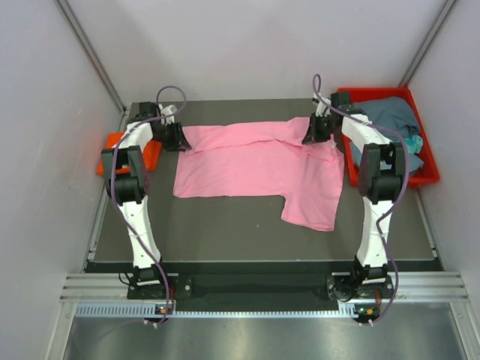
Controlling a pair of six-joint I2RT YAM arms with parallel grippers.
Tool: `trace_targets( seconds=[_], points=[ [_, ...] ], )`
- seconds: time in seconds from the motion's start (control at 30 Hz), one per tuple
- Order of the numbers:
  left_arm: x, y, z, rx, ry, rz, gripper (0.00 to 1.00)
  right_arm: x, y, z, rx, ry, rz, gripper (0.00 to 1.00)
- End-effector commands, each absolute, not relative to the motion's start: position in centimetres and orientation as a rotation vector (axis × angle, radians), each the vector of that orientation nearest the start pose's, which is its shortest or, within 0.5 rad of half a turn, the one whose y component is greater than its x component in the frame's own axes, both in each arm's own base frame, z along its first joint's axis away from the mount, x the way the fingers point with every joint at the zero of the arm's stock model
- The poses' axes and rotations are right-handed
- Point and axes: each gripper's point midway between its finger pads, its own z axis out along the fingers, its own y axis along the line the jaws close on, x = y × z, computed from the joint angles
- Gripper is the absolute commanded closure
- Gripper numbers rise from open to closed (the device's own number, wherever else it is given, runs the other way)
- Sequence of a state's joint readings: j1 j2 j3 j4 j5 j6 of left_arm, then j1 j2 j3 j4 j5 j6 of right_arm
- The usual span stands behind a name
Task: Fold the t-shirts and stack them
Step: Fold the tshirt
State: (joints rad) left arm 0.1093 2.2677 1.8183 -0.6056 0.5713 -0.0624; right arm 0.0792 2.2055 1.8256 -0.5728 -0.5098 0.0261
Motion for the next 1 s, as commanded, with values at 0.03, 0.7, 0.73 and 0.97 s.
trace_targets(
  seconds=[0.03,0.7,0.73,0.97],
  points=[
    [53.4,-3.5,6.4,-0.024,2.463,-0.748,0.62,49.2,15.6,10.7,-0.344,2.435,0.745,0.98],
    [55.2,-1.2,7.2,-0.095,2.42,-0.726,0.6,48.4,15.0,13.6,-0.338,2.395,0.684,0.78],
    [55.4,-1.0,7.2,-0.099,2.416,-0.718,0.6,49.1,14.8,13.2,-0.331,2.396,0.673,0.77],
    [55.6,-0.8,6.1,-0.137,2.428,-0.732,0.6,53.4,12.7,10.9,-0.277,2.396,0.587,0.74]
  ],
)
